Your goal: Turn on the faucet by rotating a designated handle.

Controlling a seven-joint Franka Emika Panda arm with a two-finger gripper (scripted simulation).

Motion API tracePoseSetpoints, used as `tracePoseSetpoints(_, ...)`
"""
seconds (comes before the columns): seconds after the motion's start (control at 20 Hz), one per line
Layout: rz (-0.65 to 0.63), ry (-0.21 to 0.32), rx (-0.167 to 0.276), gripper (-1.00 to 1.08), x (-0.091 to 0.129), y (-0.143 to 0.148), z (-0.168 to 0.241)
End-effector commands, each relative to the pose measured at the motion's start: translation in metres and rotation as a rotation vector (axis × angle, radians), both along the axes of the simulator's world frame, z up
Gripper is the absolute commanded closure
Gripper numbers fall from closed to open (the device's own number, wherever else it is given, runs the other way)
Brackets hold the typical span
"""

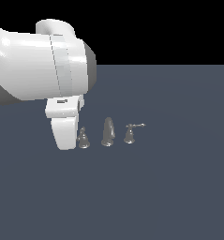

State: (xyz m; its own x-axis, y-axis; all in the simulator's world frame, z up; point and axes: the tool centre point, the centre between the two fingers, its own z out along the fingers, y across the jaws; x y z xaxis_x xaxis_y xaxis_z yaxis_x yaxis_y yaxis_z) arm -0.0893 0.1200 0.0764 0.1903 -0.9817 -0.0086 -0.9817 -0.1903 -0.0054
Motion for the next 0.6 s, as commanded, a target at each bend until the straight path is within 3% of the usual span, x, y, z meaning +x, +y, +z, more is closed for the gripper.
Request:
tracePoseSetpoints(0.0,-0.032,0.003,-0.009,1.08,-0.001,-0.023,0.000)
tracePoseSetpoints(0.05,0.000,0.001,-0.001,1.08,-0.001,-0.003,0.000)
tracePoseSetpoints(0.55,-0.029,0.004,-0.009,1.08,0.019,-0.058,0.000)
